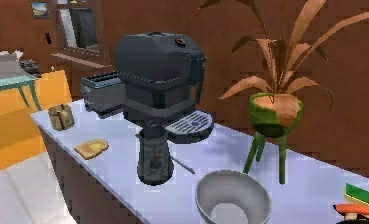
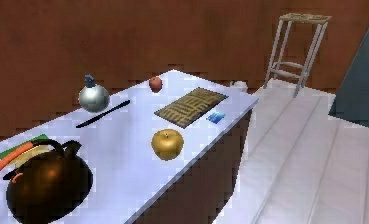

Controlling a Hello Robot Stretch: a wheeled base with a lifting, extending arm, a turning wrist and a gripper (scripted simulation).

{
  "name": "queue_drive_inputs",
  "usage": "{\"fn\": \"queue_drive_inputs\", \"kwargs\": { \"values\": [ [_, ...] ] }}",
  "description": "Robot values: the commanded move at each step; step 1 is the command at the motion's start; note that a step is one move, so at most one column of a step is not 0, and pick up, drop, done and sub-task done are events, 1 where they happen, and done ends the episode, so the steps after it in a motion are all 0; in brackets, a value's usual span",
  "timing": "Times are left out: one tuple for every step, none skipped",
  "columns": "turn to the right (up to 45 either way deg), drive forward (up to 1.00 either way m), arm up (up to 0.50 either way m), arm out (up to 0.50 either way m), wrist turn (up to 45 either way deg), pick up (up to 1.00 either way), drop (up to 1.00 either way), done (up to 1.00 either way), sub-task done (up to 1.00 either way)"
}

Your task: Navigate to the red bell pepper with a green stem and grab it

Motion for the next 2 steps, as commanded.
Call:
{"fn": "queue_drive_inputs", "kwargs": {
  "values": [
    [-3.0, 0.0, 0.0, 0.0, 0.0, 0.0, 0.0, 0.0, 0.0],
    [45.0, 0.0, 0.0, 0.0, 0.0, 0.0, 0.0, 0.0, 0.0]
  ]
}}
